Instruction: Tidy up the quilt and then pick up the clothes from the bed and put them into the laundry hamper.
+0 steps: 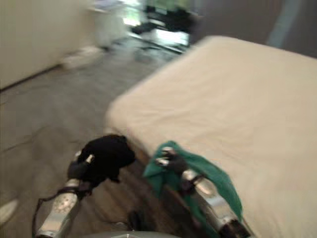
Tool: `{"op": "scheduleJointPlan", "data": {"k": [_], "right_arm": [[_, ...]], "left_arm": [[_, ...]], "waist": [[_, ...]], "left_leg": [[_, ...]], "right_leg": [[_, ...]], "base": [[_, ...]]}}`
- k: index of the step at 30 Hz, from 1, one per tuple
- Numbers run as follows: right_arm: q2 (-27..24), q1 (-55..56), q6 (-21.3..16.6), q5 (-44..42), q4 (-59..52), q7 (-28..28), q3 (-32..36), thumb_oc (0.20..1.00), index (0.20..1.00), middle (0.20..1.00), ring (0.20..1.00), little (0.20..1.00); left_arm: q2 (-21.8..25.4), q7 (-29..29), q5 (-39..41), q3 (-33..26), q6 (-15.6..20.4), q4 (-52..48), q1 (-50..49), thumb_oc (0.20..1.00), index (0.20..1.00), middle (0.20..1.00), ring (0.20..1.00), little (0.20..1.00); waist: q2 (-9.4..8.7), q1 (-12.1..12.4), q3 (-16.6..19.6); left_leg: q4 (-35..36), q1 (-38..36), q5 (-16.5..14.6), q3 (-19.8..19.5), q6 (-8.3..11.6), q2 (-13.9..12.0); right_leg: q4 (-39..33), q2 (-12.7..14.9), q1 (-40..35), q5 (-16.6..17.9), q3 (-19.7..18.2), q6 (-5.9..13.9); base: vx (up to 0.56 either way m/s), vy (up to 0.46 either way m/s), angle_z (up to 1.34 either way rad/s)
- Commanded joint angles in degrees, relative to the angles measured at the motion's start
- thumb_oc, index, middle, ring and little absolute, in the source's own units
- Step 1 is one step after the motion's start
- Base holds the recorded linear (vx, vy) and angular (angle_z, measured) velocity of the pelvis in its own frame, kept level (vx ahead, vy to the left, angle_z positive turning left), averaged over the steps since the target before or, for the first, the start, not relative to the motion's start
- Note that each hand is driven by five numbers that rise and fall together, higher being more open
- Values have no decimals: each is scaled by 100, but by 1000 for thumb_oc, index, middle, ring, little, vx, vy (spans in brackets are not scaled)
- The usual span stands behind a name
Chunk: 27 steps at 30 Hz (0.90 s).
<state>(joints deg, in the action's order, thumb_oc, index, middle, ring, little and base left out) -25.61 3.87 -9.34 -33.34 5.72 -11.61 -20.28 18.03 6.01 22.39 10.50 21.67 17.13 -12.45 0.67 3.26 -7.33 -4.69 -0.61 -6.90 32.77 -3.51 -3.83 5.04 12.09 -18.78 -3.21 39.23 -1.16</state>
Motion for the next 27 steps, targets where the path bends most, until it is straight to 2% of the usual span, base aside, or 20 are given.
{"op": "scheduleJointPlan", "data": {"k": [1,5,6,7,8,9,10,11,12,13,14,15,19,20,22,24,25,26,27], "right_arm": [[333,-725,-499,562,42,400,647,200,200,200,200,200],[371,-614,-208,691,218,518,905,200,200,200,200,200],[530,-400,-116,594,211,792,971,200,200,200,200,200],[583,-245,-334,555,305,1098,1002,200,200,200,200,200],[557,-125,-529,583,307,1292,990,200,200,200,200,200],[536,4,-637,570,324,1351,1037,200,200,200,200,200],[529,70,-654,499,361,1345,1099,200,200,200,200,200],[510,155,-732,487,468,1335,1172,200,200,200,200,200],[513,213,-797,502,570,1354,1182,200,200,200,200,200],[524,263,-816,430,771,1179,1225,200,200,200,200,200],[570,143,-926,394,1024,1194,1197,200,200,200,200,200],[689,-545,-770,1264,3862,1086,978,200,200,200,200,200],[809,-319,-846,1368,3537,739,934,200,200,200,200,200],[789,-250,-912,1430,3374,621,898,200,200,200,200,200],[756,-273,-926,1579,3029,563,821,200,200,200,200,200],[684,-310,-848,1493,2700,550,763,200,200,200,200,200],[604,-367,-887,1492,2476,509,732,200,200,200,200,200],[515,-415,-742,1446,2085,502,757,200,200,200,200,200],[455,-436,-769,1340,1958,522,748,200,200,200,200,200]], "left_arm": [[493,-199,313,-308,643,-124,560,200,200,200,200,200],[415,-248,407,-250,425,-16,860,200,200,200,200,200],[361,-501,586,-163,246,82,1009,200,200,200,200,200],[335,-713,802,-80,166,172,1094,200,200,200,200,200],[309,-769,831,-20,157,202,1126,200,200,200,200,200],[284,-776,829,13,167,255,1185,200,200,200,200,200],[243,-763,780,40,192,325,1249,200,200,200,200,200],[185,-763,646,96,258,478,1352,200,200,200,200,200],[114,-847,572,184,490,770,1387,200,200,200,200,200],[110,-843,614,221,507,938,1465,200,200,200,200,200],[111,-771,516,281,400,960,1562,200,200,200,200,200],[-412,-694,-485,657,-281,2995,2095,200,200,200,200,200],[-422,-517,-595,658,-259,2987,2104,200,200,200,200,200],[-365,-398,-602,658,-345,2896,2085,200,200,200,200,200],[-287,-197,-663,626,-506,2669,2029,200,200,200,200,200],[-218,-183,-530,626,-492,2503,1963,200,200,200,200,200],[-170,-163,-548,637,-425,2421,1914,200,200,200,200,200],[-168,-88,-705,712,-376,2321,1836,200,200,200,200,200],[-152,-95,-803,728,-355,2271,1805,200,200,200,200,200]], "waist": [[-104,-21,-137],[-7,63,-129],[14,-19,-247],[-18,-311,-372],[-53,-507,-425],[-72,-647,-426],[-98,-714,-428],[-149,-837,-375],[-176,-950,-399],[-224,-969,-383],[-234,-866,-352],[-110,-369,-309],[-74,-445,-315],[-79,-458,-332],[-130,-392,-330],[-121,-372,-374],[-135,-352,-437],[-238,-303,-576],[-237,-288,-675]], "left_leg": [[944,-639,1187,-875,861,-356],[969,-483,1143,-1178,746,-293],[969,-491,996,-1477,494,-45],[969,-466,995,-1784,362,65],[969,-496,940,-2042,328,136],[969,-491,908,-2262,308,179],[969,-518,849,-2397,296,219],[969,-526,749,-2623,285,307],[969,-653,607,-2863,205,396],[969,-746,473,-2903,216,445],[969,-793,528,-2909,313,448],[969,-268,729,-3817,161,1026],[969,-221,836,-3853,141,982],[969,-237,838,-3869,131,982],[969,-266,772,-3805,123,1029],[933,-308,781,-3747,104,1001],[659,-283,638,-3621,119,978],[-476,257,696,-3368,254,987],[-1172,703,934,-3256,380,966]], "right_leg": [[-455,-228,798,375,-736,784],[225,88,788,260,-624,767],[1443,436,1267,667,-1039,964],[1718,-140,1893,884,-1901,955],[1580,-481,2099,836,-2278,918],[1266,-655,2183,729,-2494,847],[986,-685,2178,648,-2609,825],[216,-768,2261,702,-2889,804],[99,-855,2431,868,-3266,873],[-349,-804,2161,829,-3270,844],[-662,-789,1881,921,-3172,865],[-801,-1299,1469,433,-3696,590],[-257,-1427,1693,217,-3647,571],[-236,-1448,1698,162,-3569,527],[-472,-1341,1578,239,-3402,557],[-487,-1286,1586,287,-3359,552],[-538,-1177,1525,273,-3272,524],[-627,-960,1378,319,-3133,482],[-627,-912,1308,304,-3029,436]], "base": [[99,246,155],[166,275,157],[258,239,104],[288,170,115],[146,-85,154],[128,-97,335],[160,-144,354],[188,-148,347],[277,-191,184],[254,-162,137],[198,-137,81],[69,-59,46],[1,-23,-18],[58,-71,-14],[100,-91,-4],[89,-45,30],[161,-14,42],[220,-1,39],[369,49,49]]}}
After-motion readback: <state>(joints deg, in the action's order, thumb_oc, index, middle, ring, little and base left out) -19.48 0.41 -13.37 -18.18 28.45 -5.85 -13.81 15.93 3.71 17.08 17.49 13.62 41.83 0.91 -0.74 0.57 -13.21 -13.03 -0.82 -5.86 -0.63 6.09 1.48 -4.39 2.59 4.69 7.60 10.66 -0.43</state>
